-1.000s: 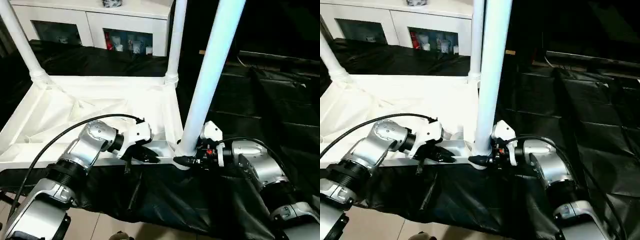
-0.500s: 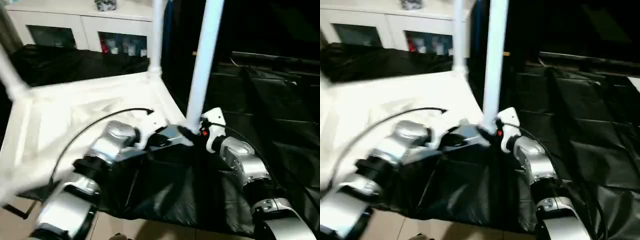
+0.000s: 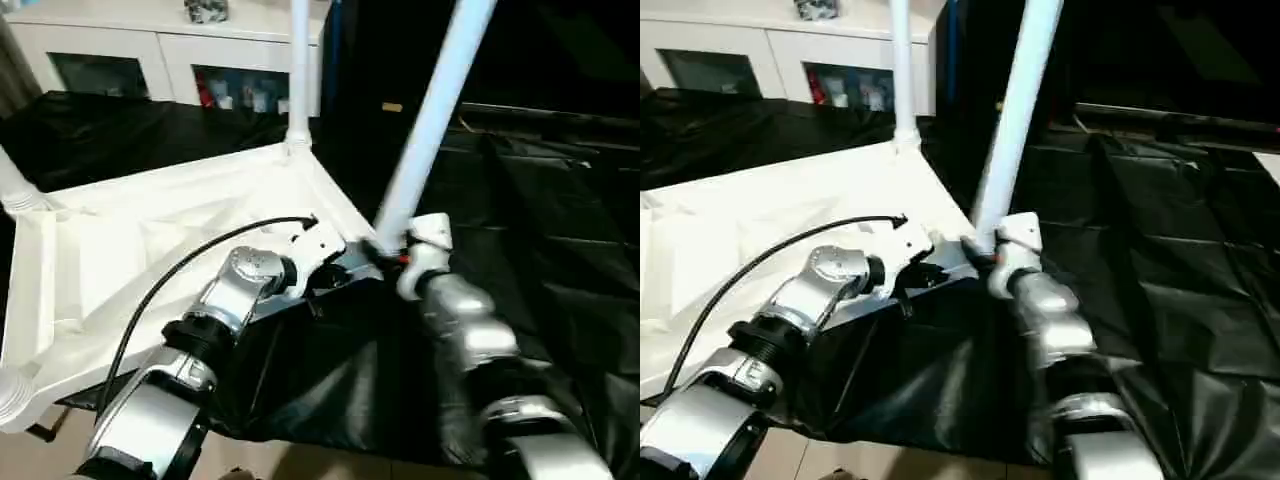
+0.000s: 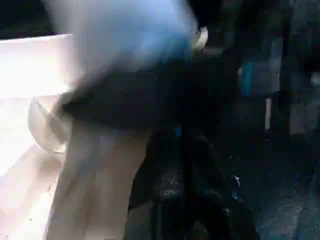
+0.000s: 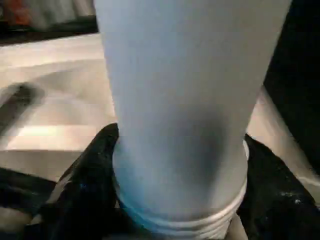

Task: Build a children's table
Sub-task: Insert table leg to table base

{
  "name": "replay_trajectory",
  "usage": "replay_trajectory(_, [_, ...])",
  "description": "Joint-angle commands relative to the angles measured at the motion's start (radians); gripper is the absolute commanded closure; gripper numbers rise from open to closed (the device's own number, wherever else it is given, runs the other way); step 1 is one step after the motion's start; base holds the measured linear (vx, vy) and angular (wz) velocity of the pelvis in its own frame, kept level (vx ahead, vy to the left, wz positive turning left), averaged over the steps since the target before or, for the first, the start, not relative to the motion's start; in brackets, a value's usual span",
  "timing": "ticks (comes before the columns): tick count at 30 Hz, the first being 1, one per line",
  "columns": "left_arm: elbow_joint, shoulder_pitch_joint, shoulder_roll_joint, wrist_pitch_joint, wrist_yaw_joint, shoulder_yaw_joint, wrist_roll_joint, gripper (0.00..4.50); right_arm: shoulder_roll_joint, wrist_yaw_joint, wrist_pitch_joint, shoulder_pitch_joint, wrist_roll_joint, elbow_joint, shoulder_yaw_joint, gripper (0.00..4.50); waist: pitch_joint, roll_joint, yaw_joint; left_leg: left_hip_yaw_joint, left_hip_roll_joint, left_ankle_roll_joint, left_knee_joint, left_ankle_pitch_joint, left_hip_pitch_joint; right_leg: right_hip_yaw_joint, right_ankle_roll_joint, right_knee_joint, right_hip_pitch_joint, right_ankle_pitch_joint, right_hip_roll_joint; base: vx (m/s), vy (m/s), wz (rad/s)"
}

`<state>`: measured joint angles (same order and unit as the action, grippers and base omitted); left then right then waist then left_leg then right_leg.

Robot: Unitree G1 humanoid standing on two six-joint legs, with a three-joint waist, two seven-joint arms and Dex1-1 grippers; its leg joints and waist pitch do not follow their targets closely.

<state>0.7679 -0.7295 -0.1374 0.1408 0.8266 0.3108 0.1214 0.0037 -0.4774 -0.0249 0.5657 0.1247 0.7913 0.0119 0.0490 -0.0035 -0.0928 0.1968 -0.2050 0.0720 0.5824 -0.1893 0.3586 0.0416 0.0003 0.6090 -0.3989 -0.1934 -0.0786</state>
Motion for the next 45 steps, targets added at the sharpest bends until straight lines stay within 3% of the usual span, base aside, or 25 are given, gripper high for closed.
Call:
replay_trajectory(1, [-0.015, -0.009, 0.002, -0.028, 0.017, 0.021, 0.002, 4.50, -0.016, -0.017, 0.011, -0.021, -0.008, 0.040, -0.008, 1.75, -0.053, 0.005, 0.004, -0.017, -0.031, 0.012, -0.082, -0.303, -0.020, -0.041, -0.201, -0.090, 0.025, -0.274, -0.062, 0.000, 0.000, 0.00])
replay_trajectory(3, [-0.032, 0.005, -0.012, -0.056, 0.046, 0.017, -0.005, 4.50, -0.027, -0.040, -0.008, -0.026, 0.000, 0.029, 0.000, 1.75, -0.055, 0.007, 0.005, -0.018, -0.030, 0.006, -0.083, -0.266, -0.008, -0.039, -0.207, -0.081, 0.035, -0.219, -0.063, 0.000, 0.000, 0.00])
replay_trajectory(7, [-0.076, 0.028, -0.045, -0.097, 0.105, -0.026, -0.053, 4.50, -0.058, -0.106, -0.045, -0.034, 0.019, 0.005, 0.014, 1.75, -0.066, 0.008, 0.003, -0.014, -0.027, -0.023, -0.069, -0.165, -0.003, -0.037, -0.245, -0.060, 0.045, -0.035, -0.061, 0.000, 0.000, 0.00])
replay_trajectory(9, [-0.104, 0.032, -0.066, -0.090, 0.145, -0.038, -0.077, 4.05, -0.070, -0.126, -0.054, -0.032, 0.025, 0.001, 0.021, 1.75, -0.065, 0.004, 0.004, -0.011, -0.025, -0.050, -0.065, -0.131, 0.000, -0.035, -0.267, -0.054, 0.047, 0.013, -0.061, 0.000, 0.000, 0.00])
replay_trajectory(11, [-0.184, 0.041, -0.110, -0.054, 0.233, -0.056, -0.129, 3.84, -0.094, -0.140, -0.056, -0.027, 0.037, -0.006, 0.030, 1.75, -0.067, 0.005, 0.001, -0.012, -0.028, -0.056, -0.064, -0.120, 0.000, -0.035, -0.279, -0.051, 0.049, 0.008, -0.066, 0.000, 0.000, 0.00])
replay_trajectory(13, [-0.224, 0.047, -0.130, -0.047, 0.274, -0.073, -0.164, 3.71, -0.104, -0.145, -0.057, -0.024, 0.042, -0.010, 0.034, 1.75, -0.063, 0.005, 0.003, -0.009, -0.030, -0.051, -0.065, -0.118, -0.002, -0.034, -0.286, -0.051, 0.044, -0.001, -0.060, 0.000, 0.000, 0.00])
replay_trajectory(18, [-0.326, 0.057, -0.181, 0.067, 0.389, -0.136, -0.284, 3.26, -0.127, -0.216, -0.057, -0.034, 0.059, -0.051, 0.026, 1.75, -0.059, 0.000, 0.007, -0.004, -0.028, -0.042, -0.065, -0.143, -0.004, -0.035, -0.278, -0.052, 0.043, -0.054, -0.055, 0.000, 0.000, 0.00])
replay_trajectory(19, [-0.325, 0.054, -0.179, 0.072, 0.388, -0.151, -0.299, 3.15, -0.130, -0.234, -0.053, -0.038, 0.063, -0.062, 0.022, 1.75, -0.059, -0.005, 0.007, -0.002, -0.028, -0.044, -0.065, -0.140, -0.004, -0.035, -0.277, -0.052, 0.043, -0.052, -0.055, 0.000, 0.000, 0.00])
replay_trajectory(20, [-0.316, 0.043, -0.172, 0.070, 0.373, -0.180, -0.325, 3.09, -0.137, -0.276, -0.041, -0.045, 0.071, -0.087, 0.011, 1.75, -0.058, -0.003, 0.003, -0.002, -0.026, -0.050, -0.062, -0.134, -0.001, -0.035, -0.275, -0.051, 0.047, -0.043, -0.053, 0.000, 0.000, 0.00])
replay_trajectory(26, [-0.279, 0.001, -0.078, 0.112, 0.260, -0.253, -0.399, 2.64, -0.162, -0.425, 0.039, -0.082, 0.128, -0.222, -0.034, 1.75, -0.059, -0.015, -0.005, -0.002, -0.030, -0.071, -0.058, -0.115, 0.000, -0.034, -0.275, -0.050, 0.045, -0.038, -0.057, 0.000, 0.000, 0.00])
replay_trajectory(27, [-0.281, -0.001, -0.062, 0.129, 0.259, -0.257, -0.414, 2.39, -0.166, -0.444, 0.054, -0.085, 0.135, -0.243, -0.042, 1.75, -0.059, -0.016, -0.005, -0.003, -0.030, -0.071, -0.058, -0.111, 0.000, -0.034, -0.275, -0.049, 0.046, -0.037, -0.058, 0.000, 0.000, 0.00])
replay_trajectory(35, [-0.328, -0.002, 0.024, 0.212, 0.274, -0.280, -0.520, 1.80, -0.201, -0.563, 0.165, -0.111, 0.162, -0.361, -0.106, 1.75, -0.060, -0.021, -0.013, -0.003, -0.027, -0.091, -0.052, -0.072, 0.002, -0.032, -0.295, -0.043, 0.049, 0.025, -0.054, 0.000, 0.000, 0.00])
replay_trajectory(41, [-0.386, 0.022, 0.015, 0.210, 0.346, -0.241, -0.533, 1.32, -0.238, -0.612, 0.241, -0.132, 0.169, -0.409, -0.135, 1.75, -0.058, -0.021, -0.016, -0.004, -0.029, -0.083, -0.052, -0.092, 0.000, -0.032, -0.287, -0.047, 0.048, -0.019, -0.055, 0.000, 0.000, 0.00])
replay_trajectory(45, [-0.418, 0.043, -0.013, 0.246, 0.390, -0.200, -0.525, 1.30, -0.274, -0.654, 0.291, -0.141, 0.179, -0.440, -0.148, 1.75, -0.057, -0.020, -0.018, -0.005, -0.030, -0.074, -0.053, -0.098, -0.001, -0.033, -0.276, -0.046, 0.048, -0.029, -0.055, 0.000, 0.000, 0.00])
